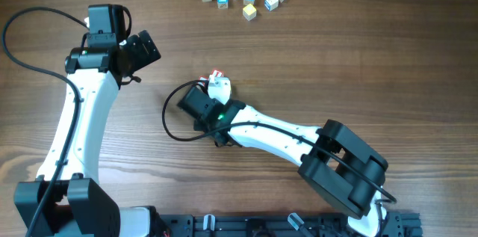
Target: Form a circle
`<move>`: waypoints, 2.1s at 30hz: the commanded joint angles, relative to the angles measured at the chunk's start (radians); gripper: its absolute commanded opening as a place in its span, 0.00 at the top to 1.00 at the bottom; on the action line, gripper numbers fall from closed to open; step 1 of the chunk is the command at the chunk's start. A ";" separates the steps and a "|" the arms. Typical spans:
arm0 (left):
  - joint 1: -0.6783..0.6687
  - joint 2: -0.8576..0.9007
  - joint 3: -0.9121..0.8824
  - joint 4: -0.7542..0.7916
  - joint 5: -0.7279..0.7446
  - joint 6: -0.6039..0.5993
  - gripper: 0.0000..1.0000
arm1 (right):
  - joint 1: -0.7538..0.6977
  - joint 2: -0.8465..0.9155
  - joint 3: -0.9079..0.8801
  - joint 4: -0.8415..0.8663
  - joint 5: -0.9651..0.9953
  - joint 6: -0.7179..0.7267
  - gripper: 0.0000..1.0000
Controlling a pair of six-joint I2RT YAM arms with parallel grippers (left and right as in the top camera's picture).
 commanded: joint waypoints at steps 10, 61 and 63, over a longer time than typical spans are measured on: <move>0.003 -0.011 0.010 0.000 -0.014 -0.010 0.00 | 0.000 0.000 0.011 0.000 0.021 0.003 0.60; 0.003 -0.011 0.010 0.000 -0.014 -0.010 0.00 | 0.007 -0.019 0.010 -0.038 -0.145 -0.121 0.96; 0.003 -0.011 0.010 0.000 -0.014 -0.010 0.00 | 0.007 -0.019 0.010 -0.040 -0.141 -0.121 0.96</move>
